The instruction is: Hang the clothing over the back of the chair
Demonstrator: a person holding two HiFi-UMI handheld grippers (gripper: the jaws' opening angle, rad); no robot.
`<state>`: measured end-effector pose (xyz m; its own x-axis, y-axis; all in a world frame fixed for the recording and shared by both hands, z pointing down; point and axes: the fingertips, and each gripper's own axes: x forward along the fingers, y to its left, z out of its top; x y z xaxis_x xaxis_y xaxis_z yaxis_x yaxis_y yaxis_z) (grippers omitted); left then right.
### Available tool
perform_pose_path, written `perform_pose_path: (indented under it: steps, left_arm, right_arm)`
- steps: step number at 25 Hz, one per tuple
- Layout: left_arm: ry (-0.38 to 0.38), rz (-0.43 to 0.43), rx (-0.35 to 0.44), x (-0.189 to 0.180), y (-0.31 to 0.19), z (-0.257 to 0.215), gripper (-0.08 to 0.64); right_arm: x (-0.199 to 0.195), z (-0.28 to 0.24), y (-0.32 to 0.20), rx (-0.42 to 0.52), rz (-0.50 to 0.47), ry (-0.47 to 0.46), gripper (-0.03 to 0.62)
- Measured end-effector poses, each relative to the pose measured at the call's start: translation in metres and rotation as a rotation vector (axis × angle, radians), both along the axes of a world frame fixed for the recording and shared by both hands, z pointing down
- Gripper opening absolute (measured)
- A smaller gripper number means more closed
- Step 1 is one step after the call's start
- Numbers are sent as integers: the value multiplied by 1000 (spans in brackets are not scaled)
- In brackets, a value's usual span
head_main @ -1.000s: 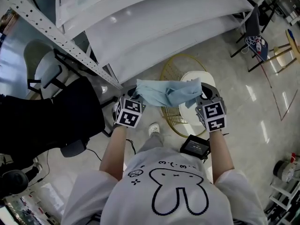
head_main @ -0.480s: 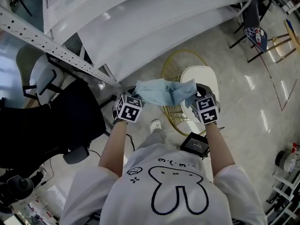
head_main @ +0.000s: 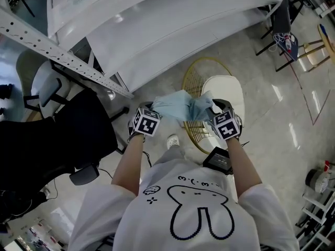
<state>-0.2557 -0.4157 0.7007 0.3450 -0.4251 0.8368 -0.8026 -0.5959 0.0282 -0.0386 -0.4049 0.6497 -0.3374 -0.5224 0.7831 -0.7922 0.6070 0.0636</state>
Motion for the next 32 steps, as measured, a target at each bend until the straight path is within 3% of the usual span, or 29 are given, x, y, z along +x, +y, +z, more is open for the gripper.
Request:
perform_pose_path:
  steps: [10,17,19,23,32]
  left_arm:
    - [49,-46,-43,4,6,27,45]
    - [54,2,-65,11,13,27,226]
    - [61,15,-64,13,13,24,239]
    - [78,35,-41,19,9,9,278]
    - [105,40,48,36,0,-35,270]
  right_arm:
    - [-17,-21,-2,35,-97,0,126]
    - [-31,-42,-6,94,-116,-40,126]
    - [-34,-44,-6,106,-117,-48,126]
    - [-38,-53,-7,126,-114,-65,126]
    - [-51,-85,-10,189,-123,-116,125]
